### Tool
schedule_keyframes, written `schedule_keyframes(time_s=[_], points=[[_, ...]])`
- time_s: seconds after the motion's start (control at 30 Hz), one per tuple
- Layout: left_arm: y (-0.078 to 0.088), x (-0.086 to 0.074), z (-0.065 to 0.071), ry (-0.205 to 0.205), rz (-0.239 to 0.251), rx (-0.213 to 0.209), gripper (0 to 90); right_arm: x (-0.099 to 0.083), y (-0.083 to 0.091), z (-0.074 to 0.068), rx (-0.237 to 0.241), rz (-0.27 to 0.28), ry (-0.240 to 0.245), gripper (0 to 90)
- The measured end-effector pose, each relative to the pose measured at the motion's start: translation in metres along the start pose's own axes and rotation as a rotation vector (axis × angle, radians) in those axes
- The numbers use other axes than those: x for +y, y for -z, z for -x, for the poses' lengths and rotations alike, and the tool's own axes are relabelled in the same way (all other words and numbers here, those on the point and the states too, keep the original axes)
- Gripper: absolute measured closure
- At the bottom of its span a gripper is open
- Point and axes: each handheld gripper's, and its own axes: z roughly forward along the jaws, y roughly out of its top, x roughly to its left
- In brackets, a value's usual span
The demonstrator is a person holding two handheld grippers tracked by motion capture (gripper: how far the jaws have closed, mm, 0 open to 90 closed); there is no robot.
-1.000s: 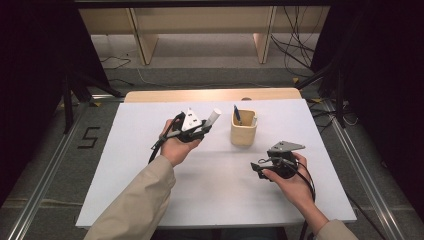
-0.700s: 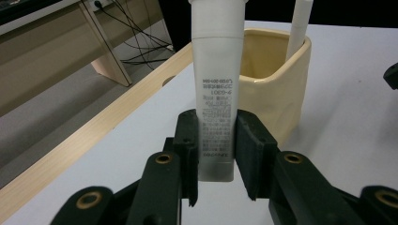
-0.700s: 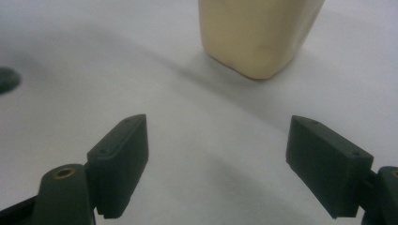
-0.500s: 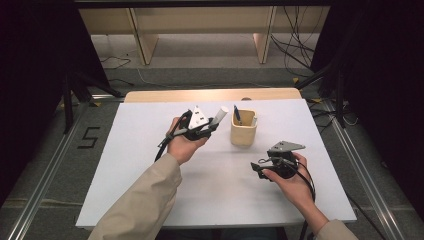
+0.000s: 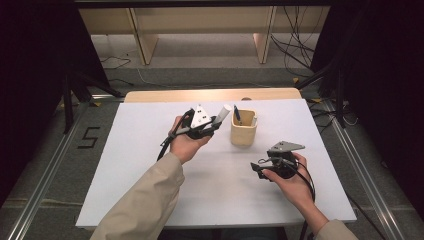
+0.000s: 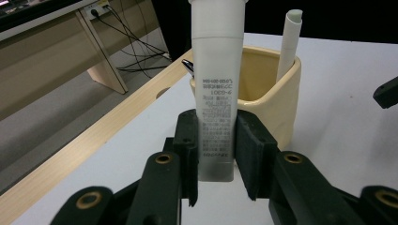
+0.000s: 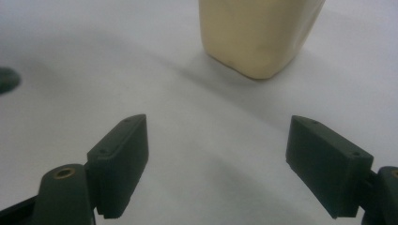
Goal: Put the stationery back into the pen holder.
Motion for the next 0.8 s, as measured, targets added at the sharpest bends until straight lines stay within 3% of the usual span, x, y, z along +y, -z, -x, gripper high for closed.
schedule_keyframes(time_s=[0.8], points=[[-0.0035,0.0061,0.0031,-0.004,0.016,-0.006,71.3,-0.0006,0.0002,0.0001,0.003,-0.001,-0.001,22.0]])
